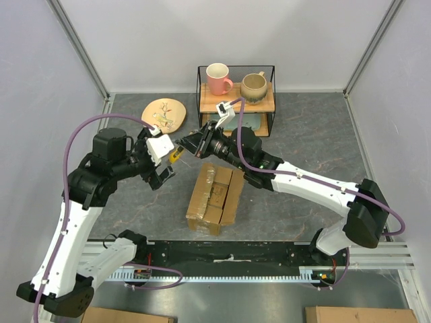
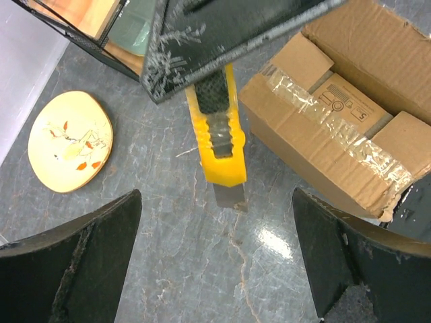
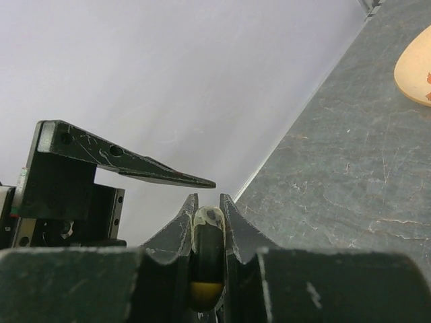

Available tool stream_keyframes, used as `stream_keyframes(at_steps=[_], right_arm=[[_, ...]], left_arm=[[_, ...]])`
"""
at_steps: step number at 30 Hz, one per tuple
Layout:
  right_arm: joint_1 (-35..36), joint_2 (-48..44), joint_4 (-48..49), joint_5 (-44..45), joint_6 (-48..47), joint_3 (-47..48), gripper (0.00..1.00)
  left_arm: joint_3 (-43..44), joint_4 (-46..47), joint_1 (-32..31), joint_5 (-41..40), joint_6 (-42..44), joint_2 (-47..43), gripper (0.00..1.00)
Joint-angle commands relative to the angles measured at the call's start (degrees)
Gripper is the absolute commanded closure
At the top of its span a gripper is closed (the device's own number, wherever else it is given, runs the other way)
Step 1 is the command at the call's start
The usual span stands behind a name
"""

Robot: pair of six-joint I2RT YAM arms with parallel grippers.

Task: Unpack the express box
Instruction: Pick up the knife from the center of the board.

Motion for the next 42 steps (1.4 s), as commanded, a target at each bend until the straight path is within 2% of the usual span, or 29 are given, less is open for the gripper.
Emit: stream_keyframes(at_steps=[1,12,15,16,22,26,31,33,37,39,42], right_arm=[[0.7,-1.9,7.6,0.9,3.2,-2.3,1.00],[3.3,-2.3,10.7,3.7,2.1,-3.6,1.00],[3.6,-2.5,11.0,4.0,1.9,-4.0,1.00],[3.7,-2.9,11.0,4.4,1.8,-4.3,1.00],[3.7,-3.6,10.7,4.9,1.2,-5.2,1.00],[4.5,-3.1,11.5,5.2,1.1,-5.5,1.00],[5.2,-2.4,12.5,5.9,0.8,-5.4,1.00],[5.3,-2.1,12.7,5.9,0.9,-5.4,1.00],[5.3,-2.6,12.2,6.2,0.5,-5.7,1.00],[5.3,-2.8,12.1,6.5,0.3,-5.8,1.00],[5.3,-2.8,10.9,6.4,0.1,-5.8,0.98]], left_arm=[[-0.2,4.6,-0.1,4.7,-2.4,0.6,0.01],[-1.9,6.4,-0.1,6.2,-2.4,2.3,0.01],[-2.2,6.3,-0.1,5.5,-1.0,2.1,0.08],[-2.3,6.0,-0.1,5.2,-0.5,2.0,0.15],[-2.9,5.8,0.0,4.9,1.0,0.1,0.35],[-2.5,6.0,-0.1,6.3,0.1,0.1,0.38],[-2.1,6.1,-0.1,8.5,-0.8,0.4,0.36],[-2.2,6.1,-0.1,8.8,-0.9,0.4,0.38],[-2.7,5.3,-0.1,8.0,0.6,0.1,0.58],[-3.0,5.2,-0.1,7.4,1.4,-0.4,0.62],[-3.0,5.1,-0.1,7.2,1.6,-0.7,0.74]])
